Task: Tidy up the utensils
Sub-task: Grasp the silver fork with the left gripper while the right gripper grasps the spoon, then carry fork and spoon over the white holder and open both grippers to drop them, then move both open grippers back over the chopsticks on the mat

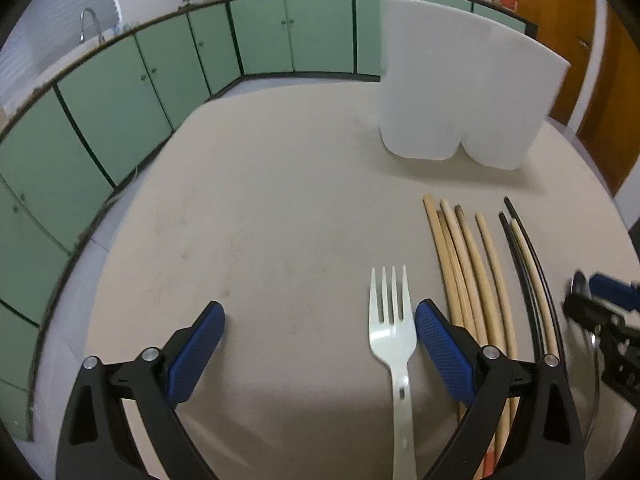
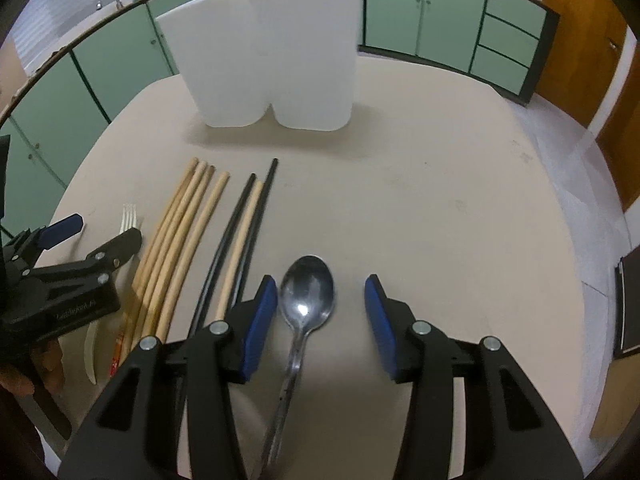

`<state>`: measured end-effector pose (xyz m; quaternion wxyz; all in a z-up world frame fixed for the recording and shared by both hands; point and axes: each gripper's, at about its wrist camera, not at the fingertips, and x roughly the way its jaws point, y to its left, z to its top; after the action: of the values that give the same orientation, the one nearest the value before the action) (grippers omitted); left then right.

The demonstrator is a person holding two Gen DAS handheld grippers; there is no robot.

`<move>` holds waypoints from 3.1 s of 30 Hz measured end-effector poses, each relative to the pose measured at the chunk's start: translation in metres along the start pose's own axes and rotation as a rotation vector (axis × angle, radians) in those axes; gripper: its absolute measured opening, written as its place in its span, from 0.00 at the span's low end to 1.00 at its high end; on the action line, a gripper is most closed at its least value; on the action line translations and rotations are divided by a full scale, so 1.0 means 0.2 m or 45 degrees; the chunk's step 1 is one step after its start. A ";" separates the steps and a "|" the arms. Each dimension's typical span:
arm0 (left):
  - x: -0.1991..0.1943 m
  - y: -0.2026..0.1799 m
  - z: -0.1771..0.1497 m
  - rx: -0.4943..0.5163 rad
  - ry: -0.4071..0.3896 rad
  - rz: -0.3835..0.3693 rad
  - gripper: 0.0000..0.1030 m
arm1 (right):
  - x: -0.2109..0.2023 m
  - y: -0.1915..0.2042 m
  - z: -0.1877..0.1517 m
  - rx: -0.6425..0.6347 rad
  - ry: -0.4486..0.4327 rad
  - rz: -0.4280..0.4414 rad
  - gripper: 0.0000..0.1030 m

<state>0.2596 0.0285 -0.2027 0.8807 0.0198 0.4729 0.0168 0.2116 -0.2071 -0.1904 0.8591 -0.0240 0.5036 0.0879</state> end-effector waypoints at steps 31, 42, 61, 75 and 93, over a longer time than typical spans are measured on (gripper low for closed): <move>-0.43 -0.05 -0.01 0.010 -0.430 -0.334 0.21 | -0.29 -0.09 0.07 0.024 -0.395 0.146 0.27; -0.58 -0.04 0.06 0.009 -0.640 -0.372 0.20 | -0.42 -0.15 0.21 -0.008 -0.549 0.165 0.26; -0.88 -0.08 0.63 0.024 -1.020 -0.422 0.20 | -0.69 -0.27 0.82 -0.046 -0.905 0.193 0.26; -0.35 -0.15 0.85 0.019 -0.829 -0.383 0.21 | -0.27 -0.30 0.97 -0.024 -0.786 0.154 0.27; -0.58 -0.03 0.46 0.029 -0.713 -0.315 0.57 | -0.45 -0.31 0.47 0.080 -0.786 0.123 0.62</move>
<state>0.2733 0.0153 -0.0560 0.9719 -0.0242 0.2108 -0.1019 0.2595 -0.2670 -0.0693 0.9666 0.0544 0.2219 0.1163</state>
